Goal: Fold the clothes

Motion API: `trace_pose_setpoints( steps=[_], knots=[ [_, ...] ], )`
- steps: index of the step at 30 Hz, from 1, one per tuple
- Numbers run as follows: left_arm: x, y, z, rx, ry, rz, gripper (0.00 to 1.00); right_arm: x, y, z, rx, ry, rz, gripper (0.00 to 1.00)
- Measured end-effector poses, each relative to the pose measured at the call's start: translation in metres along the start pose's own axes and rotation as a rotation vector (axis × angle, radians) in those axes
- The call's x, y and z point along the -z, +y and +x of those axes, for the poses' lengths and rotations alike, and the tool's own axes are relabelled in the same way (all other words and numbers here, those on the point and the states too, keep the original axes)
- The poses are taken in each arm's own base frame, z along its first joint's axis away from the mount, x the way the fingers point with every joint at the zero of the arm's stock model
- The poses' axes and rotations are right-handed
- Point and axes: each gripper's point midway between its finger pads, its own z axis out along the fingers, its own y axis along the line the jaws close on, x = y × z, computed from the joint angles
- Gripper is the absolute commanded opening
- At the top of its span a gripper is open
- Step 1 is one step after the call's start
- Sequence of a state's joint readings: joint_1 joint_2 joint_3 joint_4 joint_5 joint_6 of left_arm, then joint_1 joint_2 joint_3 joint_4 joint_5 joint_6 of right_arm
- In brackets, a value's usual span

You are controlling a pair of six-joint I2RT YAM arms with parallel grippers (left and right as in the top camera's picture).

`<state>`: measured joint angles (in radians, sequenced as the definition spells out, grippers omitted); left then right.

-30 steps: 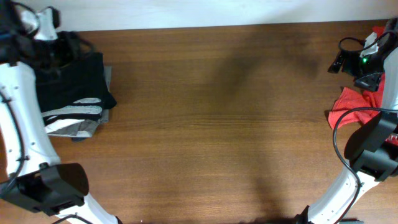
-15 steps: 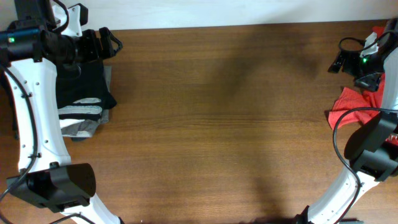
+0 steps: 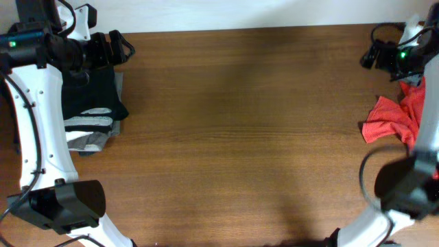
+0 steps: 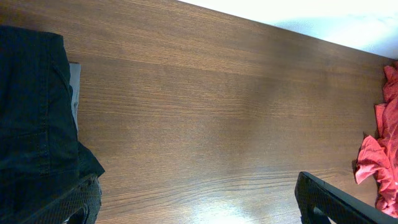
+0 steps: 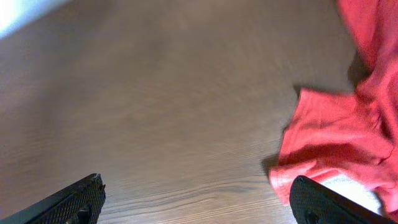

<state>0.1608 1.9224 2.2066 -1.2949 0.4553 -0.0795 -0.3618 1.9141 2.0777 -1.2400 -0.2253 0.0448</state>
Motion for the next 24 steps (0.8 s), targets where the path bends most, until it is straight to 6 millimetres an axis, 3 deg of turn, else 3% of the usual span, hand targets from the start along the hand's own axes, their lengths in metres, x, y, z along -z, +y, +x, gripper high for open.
trace_pose_setpoints(
  steps=[5,7,12,15,18,21,24],
  knots=[
    [0.000,0.000,0.000,0.000,0.000,-0.001,0.99,0.128,0.077,0.002,0.163,-0.278,-0.085,0.99],
    [0.000,0.000,0.000,0.000,0.000,-0.002,0.99,0.171,0.103,0.014,0.221,-0.367,-0.128,0.99],
    [0.000,0.001,0.000,0.000,0.000,-0.003,0.99,0.274,0.156,0.067,0.374,-0.566,-0.281,0.99],
    [0.000,0.001,0.000,0.000,0.000,-0.003,0.99,0.326,0.164,0.101,0.428,-0.673,-0.353,0.99],
    [0.000,0.001,0.000,0.000,0.000,-0.003,0.99,0.371,0.155,0.136,0.449,-0.775,-0.392,0.99],
    [0.000,0.001,0.000,0.000,0.000,-0.003,0.99,0.398,0.137,0.179,0.457,-0.831,-0.408,0.99],
    [0.000,0.001,0.000,0.001,0.001,-0.004,0.99,0.410,0.118,0.222,0.459,-0.886,-0.419,0.99]
  ],
)
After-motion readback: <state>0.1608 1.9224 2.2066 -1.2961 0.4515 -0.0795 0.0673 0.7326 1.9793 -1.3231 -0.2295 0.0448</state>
